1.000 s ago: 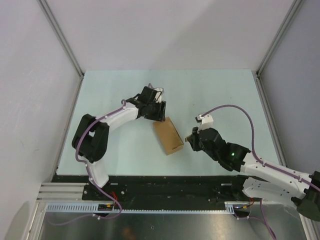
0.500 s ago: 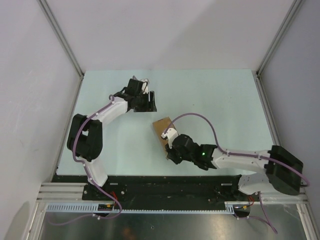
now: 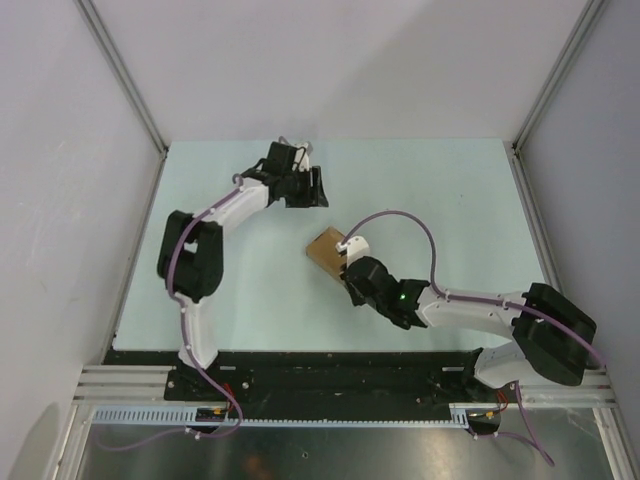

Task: Unpack the express box

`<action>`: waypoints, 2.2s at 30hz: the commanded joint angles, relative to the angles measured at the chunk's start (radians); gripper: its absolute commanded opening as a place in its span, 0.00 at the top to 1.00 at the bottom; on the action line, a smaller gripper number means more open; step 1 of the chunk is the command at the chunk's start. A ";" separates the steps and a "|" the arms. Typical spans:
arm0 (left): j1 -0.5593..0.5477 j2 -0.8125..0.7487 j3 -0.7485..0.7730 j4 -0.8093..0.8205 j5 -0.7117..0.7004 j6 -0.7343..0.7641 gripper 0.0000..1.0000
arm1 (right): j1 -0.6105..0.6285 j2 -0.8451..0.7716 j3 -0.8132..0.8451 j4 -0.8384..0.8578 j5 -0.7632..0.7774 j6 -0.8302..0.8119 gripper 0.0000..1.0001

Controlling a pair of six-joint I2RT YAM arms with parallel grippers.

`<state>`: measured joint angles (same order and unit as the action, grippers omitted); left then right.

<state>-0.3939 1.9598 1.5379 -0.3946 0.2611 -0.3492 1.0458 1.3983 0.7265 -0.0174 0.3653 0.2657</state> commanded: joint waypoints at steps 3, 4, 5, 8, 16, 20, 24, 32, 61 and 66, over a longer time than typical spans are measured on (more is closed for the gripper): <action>-0.040 0.191 0.195 0.045 0.211 -0.013 0.39 | -0.111 -0.019 -0.015 -0.010 0.089 0.099 1.00; -0.043 0.201 0.202 0.046 0.252 -0.010 0.39 | -0.127 -0.021 -0.022 -0.012 0.090 0.121 1.00; -0.046 0.220 0.205 0.046 0.268 -0.008 0.40 | -0.145 -0.028 -0.027 -0.012 0.089 0.131 1.00; -0.062 0.229 0.179 0.048 0.294 -0.004 0.51 | -0.213 -0.035 -0.044 0.007 0.070 0.124 1.00; -0.092 0.023 -0.143 0.060 0.224 0.041 0.57 | -0.336 0.002 -0.018 0.105 -0.017 0.040 1.00; -0.100 -0.087 -0.278 0.076 0.217 0.041 0.59 | -0.394 0.014 -0.013 0.132 -0.058 0.038 1.00; -0.123 -0.174 -0.404 0.094 0.234 0.047 0.59 | -0.408 0.044 0.004 0.177 -0.109 0.006 1.00; -0.186 -0.251 -0.493 0.128 0.262 0.065 0.59 | -0.420 0.123 0.065 0.250 -0.175 -0.049 1.00; -0.106 -0.305 -0.329 0.151 0.141 -0.068 0.39 | -0.394 -0.257 0.142 0.040 -0.325 0.063 1.00; -0.099 -0.276 -0.358 0.151 0.073 -0.149 0.41 | -0.290 -0.225 0.143 0.066 -0.197 0.104 1.00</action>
<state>-0.5026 1.6661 1.1896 -0.2565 0.3840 -0.4301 0.6785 1.1656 0.8326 0.0124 0.0944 0.3180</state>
